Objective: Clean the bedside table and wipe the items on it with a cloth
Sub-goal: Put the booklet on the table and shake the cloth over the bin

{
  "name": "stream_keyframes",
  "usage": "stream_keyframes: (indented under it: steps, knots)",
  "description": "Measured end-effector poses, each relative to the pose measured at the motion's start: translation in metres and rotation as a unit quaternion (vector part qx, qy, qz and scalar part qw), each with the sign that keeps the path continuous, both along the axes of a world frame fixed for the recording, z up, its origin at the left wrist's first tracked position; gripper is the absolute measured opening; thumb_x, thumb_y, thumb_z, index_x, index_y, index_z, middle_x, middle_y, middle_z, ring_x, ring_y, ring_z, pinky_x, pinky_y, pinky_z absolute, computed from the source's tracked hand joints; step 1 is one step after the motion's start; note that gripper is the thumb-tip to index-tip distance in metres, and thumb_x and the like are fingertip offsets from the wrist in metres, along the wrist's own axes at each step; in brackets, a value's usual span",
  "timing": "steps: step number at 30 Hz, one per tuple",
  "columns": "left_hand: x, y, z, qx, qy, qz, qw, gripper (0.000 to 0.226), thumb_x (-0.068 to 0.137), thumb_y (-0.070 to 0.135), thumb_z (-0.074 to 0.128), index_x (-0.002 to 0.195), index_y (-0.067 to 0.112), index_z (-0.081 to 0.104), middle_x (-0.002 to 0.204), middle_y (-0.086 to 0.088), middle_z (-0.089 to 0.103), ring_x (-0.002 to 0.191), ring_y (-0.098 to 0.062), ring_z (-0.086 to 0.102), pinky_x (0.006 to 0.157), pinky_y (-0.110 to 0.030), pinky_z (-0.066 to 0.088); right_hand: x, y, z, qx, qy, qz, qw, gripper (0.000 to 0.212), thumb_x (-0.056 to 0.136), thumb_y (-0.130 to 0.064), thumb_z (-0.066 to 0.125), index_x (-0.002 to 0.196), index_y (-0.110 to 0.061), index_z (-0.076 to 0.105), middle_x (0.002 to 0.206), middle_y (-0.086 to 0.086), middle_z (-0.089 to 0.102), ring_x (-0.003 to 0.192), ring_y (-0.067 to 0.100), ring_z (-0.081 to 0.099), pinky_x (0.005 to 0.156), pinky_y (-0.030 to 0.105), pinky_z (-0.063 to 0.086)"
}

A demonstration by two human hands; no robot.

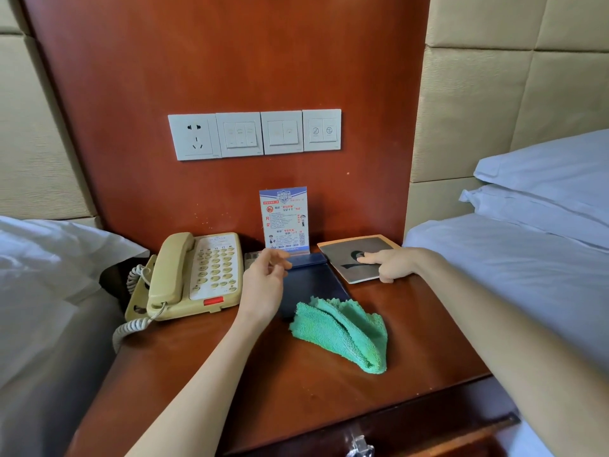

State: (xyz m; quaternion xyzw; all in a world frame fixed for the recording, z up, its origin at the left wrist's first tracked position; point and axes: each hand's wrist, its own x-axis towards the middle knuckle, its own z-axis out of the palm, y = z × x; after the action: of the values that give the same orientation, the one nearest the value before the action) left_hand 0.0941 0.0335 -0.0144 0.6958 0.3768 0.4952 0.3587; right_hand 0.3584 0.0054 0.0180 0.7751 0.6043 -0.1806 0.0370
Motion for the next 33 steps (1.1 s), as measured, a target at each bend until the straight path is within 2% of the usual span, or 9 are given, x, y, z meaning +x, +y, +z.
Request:
stream_keyframes:
  steps: [5, 8, 11, 15, 19, 24, 27, 31, 33]
  knots:
    - [-0.003, -0.001, 0.001, -0.005, 0.005, 0.008, 1.000, 0.022, 0.100, 0.006, 0.039, 0.104, 0.015, 0.059, 0.092, 0.006, 0.063, 0.091, -0.012, 0.061, 0.068, -0.019, 0.042, -0.006, -0.010, -0.017, 0.198, 0.113, -0.019, 0.974, 0.065, 0.089, 0.001, 0.037, 0.145, -0.032, 0.036, 0.154, -0.005, 0.029, 0.129, 0.021, 0.043, 0.069, 0.010, 0.038]
    - [-0.005, -0.003, 0.002, -0.013, 0.000, 0.013, 1.000, 0.020, 0.100, 0.007, 0.040, 0.105, 0.015, 0.058, 0.094, 0.004, 0.063, 0.092, -0.012, 0.060, 0.070, -0.021, 0.044, -0.023, -0.023, -0.013, 0.313, 0.191, -0.028, 0.930, 0.052, 0.094, -0.005, 0.043, 0.141, -0.025, 0.043, 0.146, -0.002, 0.043, 0.129, 0.017, 0.045, 0.094, 0.020, 0.041]
    - [-0.008, -0.005, 0.004, -0.011, -0.008, 0.020, 1.000, 0.021, 0.100, 0.007, 0.040, 0.105, 0.014, 0.059, 0.094, 0.005, 0.063, 0.090, -0.008, 0.059, 0.068, -0.017, 0.041, -0.051, -0.049, -0.009, 0.336, 0.223, 0.003, 0.915, 0.045, 0.094, -0.025, 0.051, 0.139, -0.030, 0.044, 0.139, -0.008, 0.049, 0.127, 0.010, 0.045, 0.101, 0.027, 0.037]
    - [-0.012, -0.012, 0.004, -0.021, -0.018, 0.014, 1.000, 0.021, 0.100, 0.007, 0.040, 0.104, 0.013, 0.060, 0.093, 0.004, 0.064, 0.088, -0.007, 0.060, 0.071, -0.017, 0.043, -0.084, -0.095, -0.008, 0.301, 0.197, 0.055, 0.931, 0.059, 0.085, -0.060, 0.052, 0.139, -0.043, 0.036, 0.136, -0.025, 0.037, 0.125, -0.004, 0.034, 0.099, 0.026, 0.032]
    - [-0.018, -0.027, 0.003, -0.003, 0.000, -0.037, 0.999, 0.019, 0.099, 0.013, 0.046, 0.099, 0.022, 0.063, 0.094, 0.009, 0.066, 0.093, -0.006, 0.060, 0.079, -0.015, 0.045, -0.104, -0.127, -0.014, 0.268, 0.177, 0.055, 0.945, 0.065, 0.078, -0.068, 0.054, 0.136, -0.043, 0.037, 0.139, -0.021, 0.034, 0.131, 0.001, 0.030, 0.106, 0.037, 0.034]
    - [-0.033, -0.043, -0.006, -0.031, 0.133, -0.226, 0.964, 0.022, 0.084, 0.045, 0.067, 0.105, 0.038, 0.064, 0.105, 0.013, 0.067, 0.102, -0.009, 0.061, 0.086, -0.026, 0.049, -0.110, -0.145, -0.029, 0.266, 0.160, 0.074, 0.948, 0.043, 0.075, -0.063, 0.058, 0.109, -0.038, 0.049, 0.113, -0.026, 0.042, 0.109, -0.004, 0.037, 0.090, 0.028, 0.038]
    - [-0.041, -0.046, -0.007, 0.056, 0.224, -0.226, 0.946, 0.034, 0.075, 0.037, 0.080, 0.104, 0.029, 0.065, 0.098, 0.010, 0.069, 0.088, -0.005, 0.064, 0.082, -0.029, 0.051, -0.114, -0.140, -0.034, 0.307, 0.159, 0.060, 0.936, 0.022, 0.082, -0.047, 0.065, 0.091, -0.028, 0.059, 0.099, -0.015, 0.051, 0.097, 0.005, 0.046, 0.079, 0.027, 0.040]
    - [-0.044, -0.056, -0.005, 0.066, 0.165, -0.178, 0.968, 0.009, 0.086, 0.024, 0.071, 0.081, 0.023, 0.064, 0.075, -0.001, 0.068, 0.064, -0.024, 0.065, 0.061, -0.038, 0.057, -0.109, -0.142, -0.029, 0.354, 0.259, 0.007, 0.899, 0.019, 0.081, -0.037, 0.069, 0.071, -0.023, 0.063, 0.079, -0.007, 0.062, 0.076, 0.008, 0.060, 0.069, 0.031, 0.049]
    - [-0.042, -0.063, -0.001, 0.083, 0.124, -0.177, 0.973, 0.012, 0.089, 0.023, 0.068, 0.079, 0.023, 0.062, 0.076, 0.002, 0.069, 0.066, -0.016, 0.065, 0.061, -0.031, 0.054, -0.104, -0.151, -0.026, 0.375, 0.326, -0.023, 0.868, 0.025, 0.081, -0.035, 0.070, 0.062, -0.023, 0.060, 0.063, -0.011, 0.059, 0.062, 0.003, 0.055, 0.062, 0.026, 0.044]
